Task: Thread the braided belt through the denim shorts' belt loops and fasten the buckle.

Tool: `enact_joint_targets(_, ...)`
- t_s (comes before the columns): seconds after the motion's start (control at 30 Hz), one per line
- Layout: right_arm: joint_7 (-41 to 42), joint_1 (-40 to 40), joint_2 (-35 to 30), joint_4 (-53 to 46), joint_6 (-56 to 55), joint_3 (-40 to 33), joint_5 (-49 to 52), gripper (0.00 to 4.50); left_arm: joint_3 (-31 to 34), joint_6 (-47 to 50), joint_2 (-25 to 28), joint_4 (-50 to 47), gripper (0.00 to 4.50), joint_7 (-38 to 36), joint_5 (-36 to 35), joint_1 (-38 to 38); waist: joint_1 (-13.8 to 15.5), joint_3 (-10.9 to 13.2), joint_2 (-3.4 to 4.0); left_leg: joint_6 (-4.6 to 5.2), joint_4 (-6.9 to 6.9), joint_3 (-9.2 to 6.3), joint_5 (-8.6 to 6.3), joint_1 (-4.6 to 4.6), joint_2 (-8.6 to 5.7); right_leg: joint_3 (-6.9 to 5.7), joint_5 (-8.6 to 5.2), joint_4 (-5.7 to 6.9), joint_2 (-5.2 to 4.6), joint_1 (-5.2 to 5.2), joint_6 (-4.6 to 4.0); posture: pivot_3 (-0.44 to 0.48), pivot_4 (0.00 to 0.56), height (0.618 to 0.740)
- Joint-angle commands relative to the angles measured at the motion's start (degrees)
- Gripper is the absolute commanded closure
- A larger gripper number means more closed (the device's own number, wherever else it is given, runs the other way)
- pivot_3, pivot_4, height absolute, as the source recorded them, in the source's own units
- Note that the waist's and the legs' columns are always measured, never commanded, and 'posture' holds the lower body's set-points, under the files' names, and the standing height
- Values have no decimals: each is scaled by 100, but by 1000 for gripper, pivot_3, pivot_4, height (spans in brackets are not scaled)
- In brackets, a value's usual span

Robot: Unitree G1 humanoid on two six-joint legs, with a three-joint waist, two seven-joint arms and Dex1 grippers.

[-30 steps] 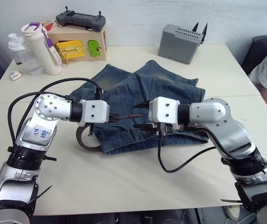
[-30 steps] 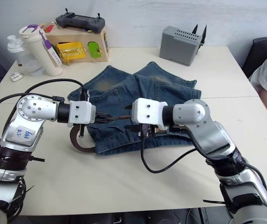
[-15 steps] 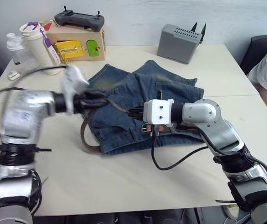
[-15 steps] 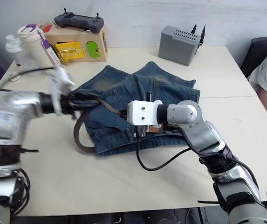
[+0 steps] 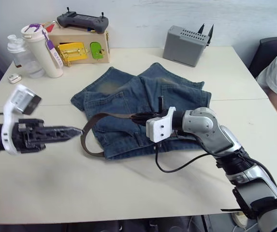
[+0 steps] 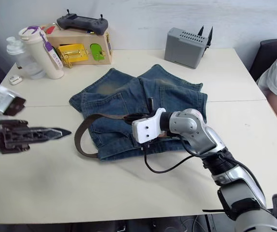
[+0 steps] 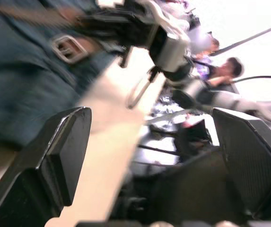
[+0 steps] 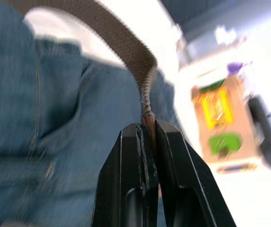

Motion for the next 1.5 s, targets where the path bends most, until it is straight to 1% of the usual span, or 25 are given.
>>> enact_joint_targets(0.03, -213, -135, 33, -118, -559, -156, -46, 4500, -706, -1665, -1420, 42, 87, 2698, -1549, -60, 74, 0, 4, 1, 0, -2, -1, 2, -3, 0, 0, -1, -4, 3, 0, 0, 150, 736)
enact_joint_targets(0.1, -237, -105, 5, -183, -665, -179, -52, 4500, -520, -2172, -2280, -21, 87, 3752, -1549, -36, 121, -3, 9, 7, 6, -2, -2, 3, -9, -4, 0, 1, -8, 7, 1, 0, 150, 736)
enact_joint_targets(0.17, -228, -56, -21, -269, -694, -214, -22, 4500, -312, -2521, -2976, -241, 87, 4633, -1549, 47, 111, -5, -18, 10, 17, -5, -2, -8, -7, -10, 1, 3, -5, 5, 2, 0, 150, 736)
enact_joint_targets(0.33, -213, 26, -75, -434, -669, -283, 31, 4500, -57, -2978, -4268, -878, 87, 6210, -1549, 27, 88, -5, -28, 7, 17, -4, -1, -12, 3, -11, 3, -13, 8, 5, 5, 0, 150, 736)
enact_joint_targets(0.43, -203, 40, -113, -536, -645, -327, 64, 4500, 121, -3230, -4843, -980, 87, 7003, -1549, -164, 114, -5, -28, 2, 20, -4, 4, -8, 2, -12, 3, -8, 9, 10, 5, 0, 150, 736)
enact_joint_targets(0.53, -203, 52, -133, -592, -611, -337, 56, 4500, 211, -3222, -5097, -1037, 87, 7400, -1549, -235, 117, -5, -29, 2, 22, -6, 5, -3, 2, -13, 3, -9, 12, 19, 6, 0, 150, 736)
enact_joint_targets(0.6, -214, 59, -154, -600, -609, -343, 32, 4500, 277, -3193, -5146, -1014, 612, 7542, -1549, -243, 117, -5, -29, 2, 21, -6, 5, 2, 2, -13, 3, -11, 12, 24, 6, 0, 150, 736)
enact_joint_targets(0.63, -221, 62, -162, -595, -613, -345, 19, 4500, 297, -3166, -5144, -996, 708, 7567, -1549, -244, 117, -5, -29, 2, 20, -6, 5, 2, 2, -13, 3, -12, 12, 26, 5, 0, 150, 736)
enact_joint_targets(0.67, -235, 64, -164, -596, -607, -351, 6, 4500, 293, -3107, -5109, -971, 1002, 7561, -1549, -229, 116, -5, -29, 2, 20, -6, 5, 3, 2, -13, 3, -13, 13, 27, 6, 0, 150, 736)
enact_joint_targets(0.7, -241, 65, -164, -600, -599, -356, 3, 4500, 282, -3044, -5078, -950, 1562, 7540, -1549, -216, 113, -5, -29, 2, 20, -7, 5, 3, 2, -14, 3, -15, 13, 28, 6, 0, 150, 736)
enact_joint_targets(0.73, -244, 63, -164, -599, -595, -357, -2, 4500, 280, -3006, -5079, -940, 1770, 7547, -1549, -220, 113, -5, -29, 2, 19, -6, 5, 4, 2, -14, 3, -15, 13, 29, 5, 0, 150, 736)
enact_joint_targets(0.8, -259, 55, -166, -593, -582, -364, -17, 4500, 305, -2965, -5101, -921, 2593, 7587, -1549, -252, 118, -5, -29, 0, 19, -7, 6, 4, 3, -14, 3, -16, 15, 29, 6, 0, 150, 736)
enact_joint_targets(0.83, -267, 51, -165, -592, -571, -368, -21, 4500, 325, -2944, -5107, -905, 3109, 7599, -1549, -272, 119, -5, -29, 0, 19, -8, 6, 4, 3, -15, 3, -17, 14, 31, 5, 0, 150, 736)
enact_joint_targets(0.87, -254, 64, -158, -597, -495, -378, 14, 4500, 370, -2926, -5080, -850, 3419, 7623, -1549, -300, 119, -5, -29, 0, 19, -9, 6, 5, 3, -15, 3, -19, 14, 34, 5, 0, 150, 736)
enact_joint_targets(0.93, -152, 115, -140, -620, -259, -398, 202, 4500, 455, -2855, -4988, -735, 4339, 7598, -1549, -340, 120, -5, -29, 0, 19, -11, 6, 7, 3, -18, 3, -22, 14, 38, 5, 0, 150, 736)
enact_joint_targets(1.0, -43, 165, -142, -656, -60, -425, 406, 4500, 520, -2816, -4922, -688, 4427, 7593, -1549, -359, 123, -5, -29, 0, 19, -15, 6, 10, 3, -22, 3, -24, 15, 44, 5, 0, 150, 736)
enact_joint_targets(1.03, 11, 185, -144, -677, 61, -459, 545, 3813, 569, -2800, -4890, -660, 4500, 7589, -1549, -375, 124, -5, -29, 0, 19, -17, 6, 12, 3, -23, 3, -26, 14, 48, 5, 0, 150, 736)
enact_joint_targets(1.1, 139, 196, -164, -673, 293, -520, 790, 3284, 673, -2772, -4813, -580, 4500, 7600, -1549, -405, 120, -5, -29, -1, 19, -21, 6, 15, 3, -27, 3, -31, 14, 57, 5, 0, 150, 736)
enact_joint_targets(1.2, 379, 128, -193, -459, 748, -630, 1110, 1802, 845, -2766, -4737, -508, 4500, 7608, -1549, -412, 117, -5, -28, -2, 16, -27, 7, 18, 4, -32, 3, -35, 15, 61, 5, 0, 150, 736)
enact_joint_targets(1.23, 434, 96, -169, -347, 962, -676, 1201, 1395, 892, -2781, -4742, -516, 4500, 7622, -1549, -405, 121, -5, -28, -2, 15, -29, 7, 18, 4, -33, 3, -35, 14, 62, 5, 0, 150, 736)
enact_joint_targets(1.3, 510, 39, -101, -183, 1378, -757, 1366, 365, 951, -2787, -4751, -539, 4500, 7629, -1549, -395, 123, -5, -29, -2, 17, -32, 7, 18, 3, -37, 3, -39, 13, 67, 5, 0, 150, 736)
enact_joint_targets(1.33, 537, 15, -67, -130, 1578, -791, 1442, 45, 967, -2784, -4754, -551, 4500, 7623, -1549, -392, 123, -5, -28, -2, 17, -33, 7, 18, 3, -38, 3, -40, 12, 68, 5, 0, 150, 736)
enact_joint_targets(1.5, 604, -424, 311, 567, 3307, -738, 1641, 45, 1293, -2818, -4590, -436, 4500, 7521, -1549, -419, 110, -5, -28, -3, 16, -39, 8, 17, 2, -43, 3, -41, 12, 70, 5, 0, 150, 736)
